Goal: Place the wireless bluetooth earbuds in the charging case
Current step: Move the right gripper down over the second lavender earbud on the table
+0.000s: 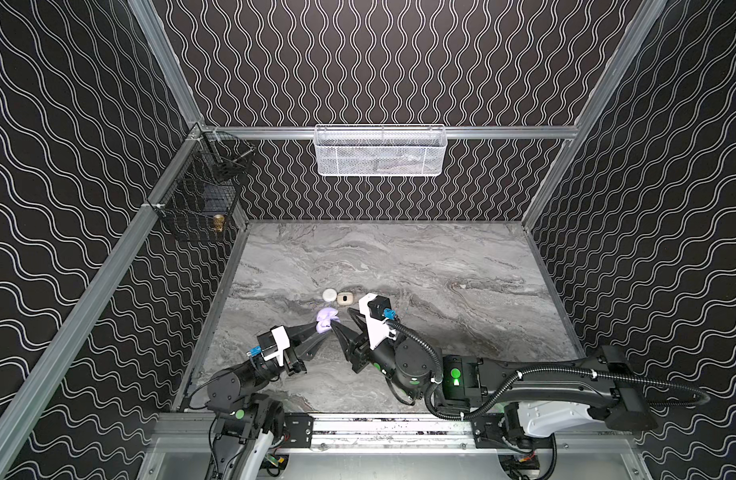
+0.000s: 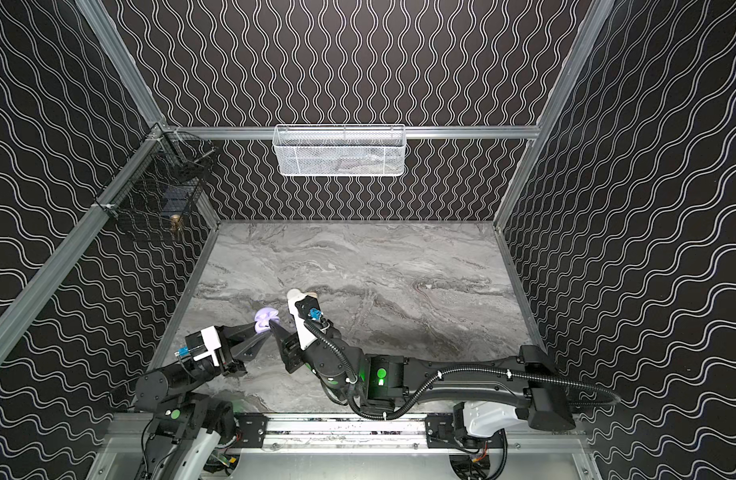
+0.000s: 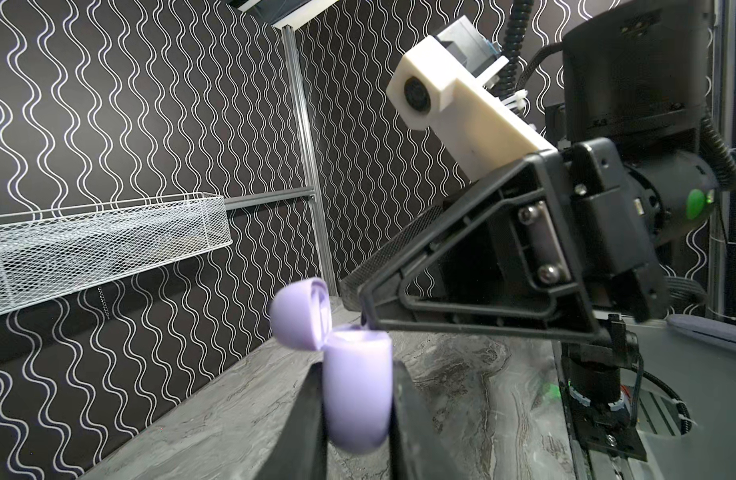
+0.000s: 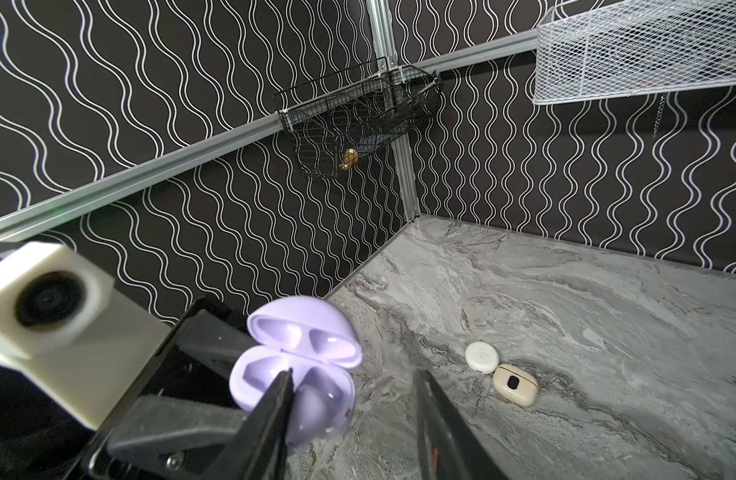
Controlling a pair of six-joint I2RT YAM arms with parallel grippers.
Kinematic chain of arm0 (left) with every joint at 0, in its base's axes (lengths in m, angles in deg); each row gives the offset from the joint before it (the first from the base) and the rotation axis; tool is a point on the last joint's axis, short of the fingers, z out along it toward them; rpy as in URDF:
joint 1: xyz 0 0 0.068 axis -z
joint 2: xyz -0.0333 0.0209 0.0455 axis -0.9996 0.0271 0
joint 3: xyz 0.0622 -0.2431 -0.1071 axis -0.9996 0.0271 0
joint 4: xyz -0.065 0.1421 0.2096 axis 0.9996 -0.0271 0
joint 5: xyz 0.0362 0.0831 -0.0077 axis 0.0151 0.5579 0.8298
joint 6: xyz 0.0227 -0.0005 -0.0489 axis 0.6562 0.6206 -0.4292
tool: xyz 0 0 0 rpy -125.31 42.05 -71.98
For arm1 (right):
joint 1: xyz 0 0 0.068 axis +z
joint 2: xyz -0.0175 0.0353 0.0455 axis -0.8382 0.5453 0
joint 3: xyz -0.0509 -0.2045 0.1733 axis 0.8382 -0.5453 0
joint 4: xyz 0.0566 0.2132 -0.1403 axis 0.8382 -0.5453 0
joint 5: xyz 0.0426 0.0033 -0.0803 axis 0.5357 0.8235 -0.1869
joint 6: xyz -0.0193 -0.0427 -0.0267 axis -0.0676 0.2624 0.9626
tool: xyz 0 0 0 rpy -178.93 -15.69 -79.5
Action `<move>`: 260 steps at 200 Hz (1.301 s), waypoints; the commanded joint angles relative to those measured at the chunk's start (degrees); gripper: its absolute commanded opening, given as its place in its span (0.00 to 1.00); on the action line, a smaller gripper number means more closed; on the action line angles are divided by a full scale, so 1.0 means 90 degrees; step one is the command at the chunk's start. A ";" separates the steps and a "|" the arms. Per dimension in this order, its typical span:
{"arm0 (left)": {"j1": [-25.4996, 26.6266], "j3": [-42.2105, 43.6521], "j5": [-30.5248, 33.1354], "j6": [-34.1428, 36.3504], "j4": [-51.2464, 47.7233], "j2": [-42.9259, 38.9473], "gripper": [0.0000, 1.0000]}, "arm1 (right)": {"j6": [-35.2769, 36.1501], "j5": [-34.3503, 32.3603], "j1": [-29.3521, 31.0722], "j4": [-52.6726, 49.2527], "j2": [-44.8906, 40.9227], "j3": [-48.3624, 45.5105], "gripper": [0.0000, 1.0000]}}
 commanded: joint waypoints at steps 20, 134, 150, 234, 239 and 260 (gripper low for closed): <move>-0.0007 -0.0080 0.0113 -0.0032 0.0395 0.0066 0.00 | 0.0329 0.0355 -0.0005 0.0275 -0.0192 -0.0263 0.52; -0.0008 -0.0017 0.0662 -0.0115 0.0211 0.0609 0.00 | 0.0190 -0.0145 -0.0228 0.0011 -0.0815 -0.0804 0.46; -0.0008 -0.0089 0.0919 0.0058 0.0075 0.1350 0.00 | -0.0368 0.0203 -0.0685 -0.0364 -0.0923 -0.1006 0.45; -0.0028 -0.0462 0.2920 0.0643 -0.1618 0.1797 0.00 | -0.1511 0.2614 -0.2300 -0.1113 0.2257 -0.0122 0.44; -0.0027 -0.0495 0.3030 0.0653 -0.1696 0.1847 0.00 | -0.1492 0.2608 -0.2300 -0.1193 0.2464 0.0040 0.44; -0.0071 -0.0587 0.3462 0.0653 -0.2003 0.1907 0.00 | -0.1426 0.2493 -0.2305 -0.1448 0.3233 0.0663 0.47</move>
